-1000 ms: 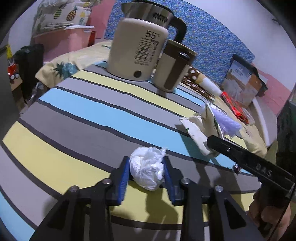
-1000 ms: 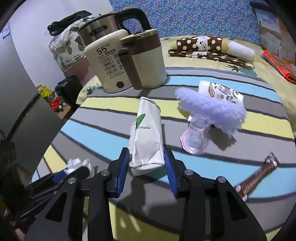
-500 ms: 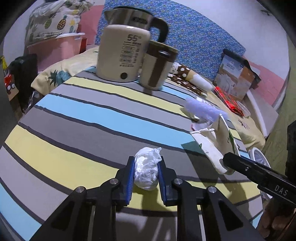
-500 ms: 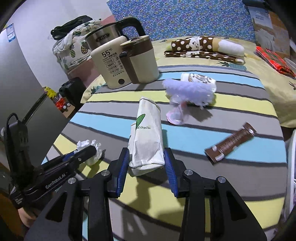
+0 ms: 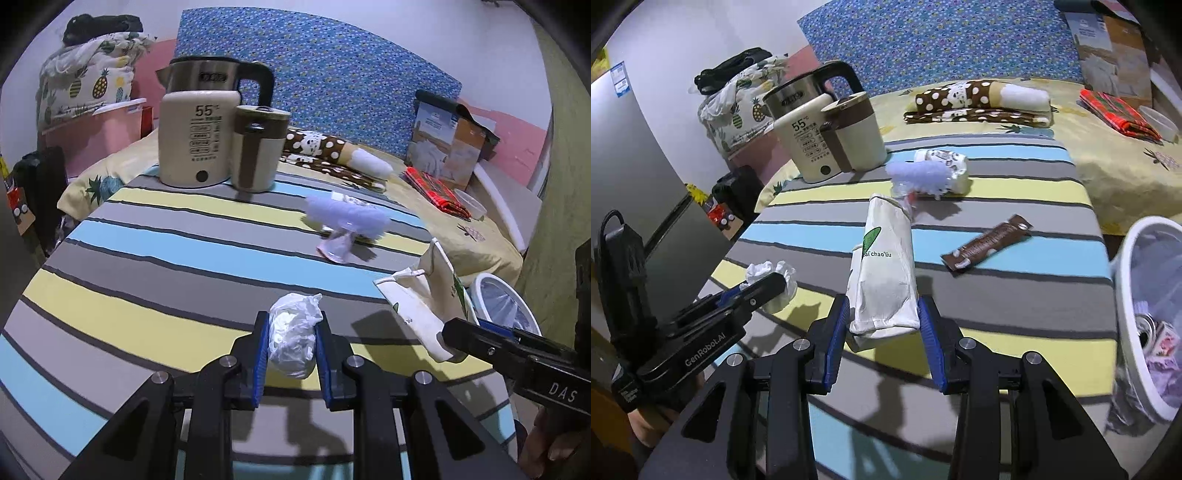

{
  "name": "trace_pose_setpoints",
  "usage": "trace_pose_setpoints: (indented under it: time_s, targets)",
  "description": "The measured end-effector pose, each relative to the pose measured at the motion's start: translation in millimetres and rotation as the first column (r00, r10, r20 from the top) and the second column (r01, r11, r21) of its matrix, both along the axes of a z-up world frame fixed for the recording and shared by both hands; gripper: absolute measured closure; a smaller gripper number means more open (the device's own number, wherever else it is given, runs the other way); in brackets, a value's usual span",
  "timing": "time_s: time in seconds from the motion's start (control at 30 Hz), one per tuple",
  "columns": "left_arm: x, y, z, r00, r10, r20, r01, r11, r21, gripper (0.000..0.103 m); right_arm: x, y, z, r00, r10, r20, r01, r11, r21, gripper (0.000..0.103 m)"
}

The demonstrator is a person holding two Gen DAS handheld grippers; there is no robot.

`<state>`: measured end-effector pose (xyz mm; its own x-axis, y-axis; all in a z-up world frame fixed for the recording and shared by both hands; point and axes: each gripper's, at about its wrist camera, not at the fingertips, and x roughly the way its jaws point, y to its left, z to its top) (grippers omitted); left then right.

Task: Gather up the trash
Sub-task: 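Carry the tissue and white paper cup over the white bin with both tools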

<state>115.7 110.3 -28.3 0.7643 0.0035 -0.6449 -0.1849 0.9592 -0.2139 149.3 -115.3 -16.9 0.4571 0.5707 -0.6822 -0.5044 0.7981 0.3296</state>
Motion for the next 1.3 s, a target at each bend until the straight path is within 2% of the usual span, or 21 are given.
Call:
trace_pose_setpoints:
  time_s: [0.37, 0.77, 1.1, 1.3]
  targets:
    - [-14, -57, 20, 0.997, -0.082, 0.01, 0.081, 0.995, 0.056, 0.08, -20, -41, 7, 0.999, -0.038, 0.025, 0.037, 0.999, 0.039, 0.062]
    - [-1, -116, 32, 0.982, -0.188, 0.017, 0.186, 0.979, 0.078, 0.08, -26, -94, 13, 0.986, -0.15, 0.07, 0.147, 0.988, 0.043, 0.062]
    - [20, -160, 37, 0.959, -0.282, 0.037, 0.278, 0.958, 0.075, 0.08, -23, -134, 13, 0.964, -0.252, 0.082, 0.249, 0.967, 0.05, 0.062]
    - [37, -188, 39, 0.932, -0.358, 0.062, 0.355, 0.933, 0.057, 0.08, -21, -159, 10, 0.944, -0.319, 0.09, 0.317, 0.948, 0.04, 0.062]
